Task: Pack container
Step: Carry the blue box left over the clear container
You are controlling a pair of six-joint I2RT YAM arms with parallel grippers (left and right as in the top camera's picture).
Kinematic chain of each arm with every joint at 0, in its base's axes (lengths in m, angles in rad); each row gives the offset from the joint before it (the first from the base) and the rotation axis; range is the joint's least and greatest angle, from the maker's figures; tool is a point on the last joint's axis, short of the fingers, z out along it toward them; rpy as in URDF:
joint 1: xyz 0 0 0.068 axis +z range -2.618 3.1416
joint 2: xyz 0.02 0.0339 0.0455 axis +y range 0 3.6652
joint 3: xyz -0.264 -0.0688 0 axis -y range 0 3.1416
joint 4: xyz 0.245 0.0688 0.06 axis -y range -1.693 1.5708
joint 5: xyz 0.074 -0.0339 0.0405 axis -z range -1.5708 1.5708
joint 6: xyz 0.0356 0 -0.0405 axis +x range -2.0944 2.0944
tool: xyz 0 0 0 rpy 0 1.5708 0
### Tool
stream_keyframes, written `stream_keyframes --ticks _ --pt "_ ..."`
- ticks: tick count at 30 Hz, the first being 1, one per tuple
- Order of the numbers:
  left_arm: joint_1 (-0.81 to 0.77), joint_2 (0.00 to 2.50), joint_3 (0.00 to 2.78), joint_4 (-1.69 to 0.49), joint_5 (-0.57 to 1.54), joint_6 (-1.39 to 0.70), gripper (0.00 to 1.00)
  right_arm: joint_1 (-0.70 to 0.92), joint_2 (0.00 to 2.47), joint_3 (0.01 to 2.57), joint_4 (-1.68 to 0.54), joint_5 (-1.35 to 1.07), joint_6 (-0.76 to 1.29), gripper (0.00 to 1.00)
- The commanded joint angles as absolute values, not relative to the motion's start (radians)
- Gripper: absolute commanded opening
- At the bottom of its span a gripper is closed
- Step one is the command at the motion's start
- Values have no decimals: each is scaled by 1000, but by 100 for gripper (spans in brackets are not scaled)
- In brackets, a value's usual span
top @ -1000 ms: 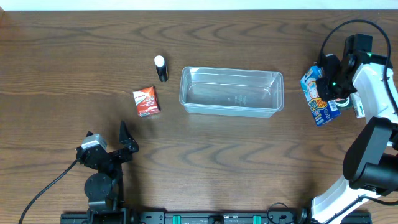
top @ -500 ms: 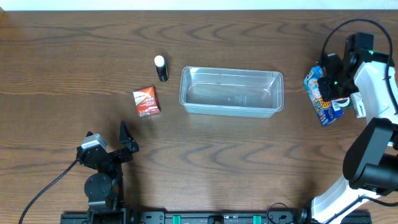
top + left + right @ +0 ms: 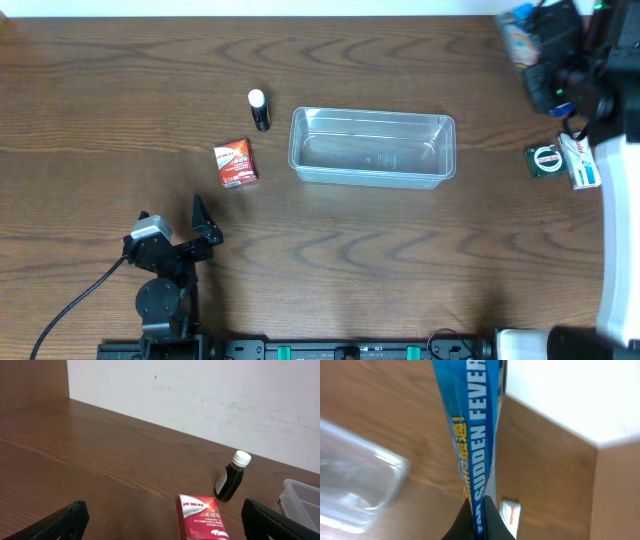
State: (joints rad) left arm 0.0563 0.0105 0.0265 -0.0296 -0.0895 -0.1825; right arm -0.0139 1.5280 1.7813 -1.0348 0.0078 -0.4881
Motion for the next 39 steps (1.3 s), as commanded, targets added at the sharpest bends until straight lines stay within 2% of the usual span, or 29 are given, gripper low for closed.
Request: stream_keyframes --ticks 1,7,11,22,33,39 --pt "59 4 4 -64 -116 -176 98 88 1531 1782 -1062 -50 -603 1" --pt "59 4 4 -64 -116 -176 98 250 1565 1771 -1125 -79 -835 1" --pt "59 4 4 -64 -116 -176 98 304 1624 1771 -1158 -78 -945 1" --pt "59 4 4 -64 -116 -176 98 323 1821 1771 -1184 -76 -959 1" --pt "59 4 4 -64 -116 -176 98 334 1917 1771 -1182 -75 -960 1" --pt "59 4 4 -64 -116 -176 98 335 1963 1770 -1180 -75 -1034 1"
